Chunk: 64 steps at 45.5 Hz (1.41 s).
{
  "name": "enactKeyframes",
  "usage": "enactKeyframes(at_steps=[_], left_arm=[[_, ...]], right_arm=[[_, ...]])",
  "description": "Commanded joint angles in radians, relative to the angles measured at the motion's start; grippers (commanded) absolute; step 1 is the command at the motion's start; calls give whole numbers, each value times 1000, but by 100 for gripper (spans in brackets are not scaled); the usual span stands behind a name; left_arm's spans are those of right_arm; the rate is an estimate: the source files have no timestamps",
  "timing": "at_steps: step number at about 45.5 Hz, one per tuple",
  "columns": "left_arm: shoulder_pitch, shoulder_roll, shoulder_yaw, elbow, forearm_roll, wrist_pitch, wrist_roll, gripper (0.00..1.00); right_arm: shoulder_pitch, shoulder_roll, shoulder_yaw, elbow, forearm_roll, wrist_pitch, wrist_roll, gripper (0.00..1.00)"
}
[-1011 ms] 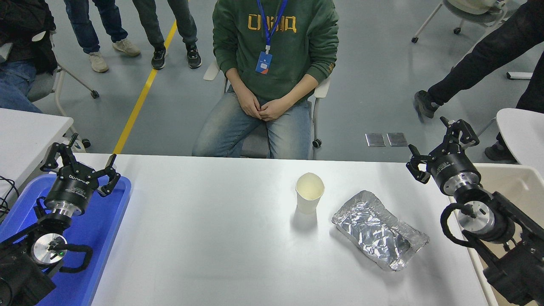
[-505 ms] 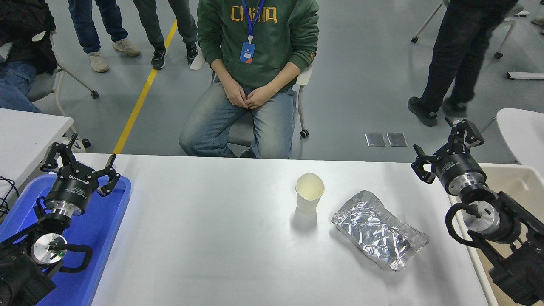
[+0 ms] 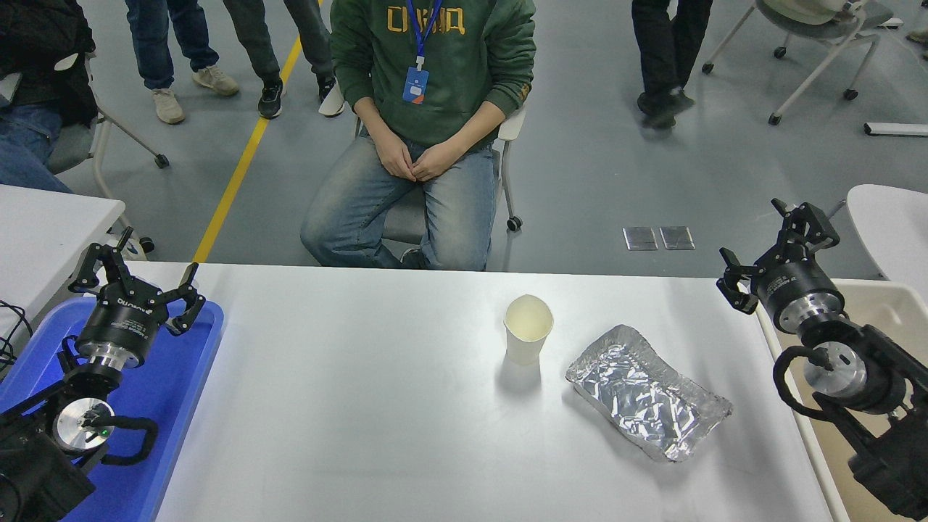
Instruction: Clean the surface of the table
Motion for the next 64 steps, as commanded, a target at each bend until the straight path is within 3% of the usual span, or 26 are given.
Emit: enactKeyframes(at_steps=[1, 19, 31, 45, 64], left_arm=[[0, 0, 0, 0, 0, 0, 0, 100], [0, 0, 0, 0, 0, 0, 0, 100], [0, 0, 0, 0, 0, 0, 0, 100], [0, 0, 0, 0, 0, 0, 0, 100], [0, 0, -2, 0, 0, 0, 0, 100]], right_arm=[[27, -47, -85, 1, -32, 1, 0, 100], [182, -247, -525, 132, -247, 0, 0, 100], [291, -267, -757, 223, -480, -9, 0, 100], [535, -166, -1119, 223, -644, -19, -2, 100], [737, 98, -1499, 51, -637, -2, -11, 100]])
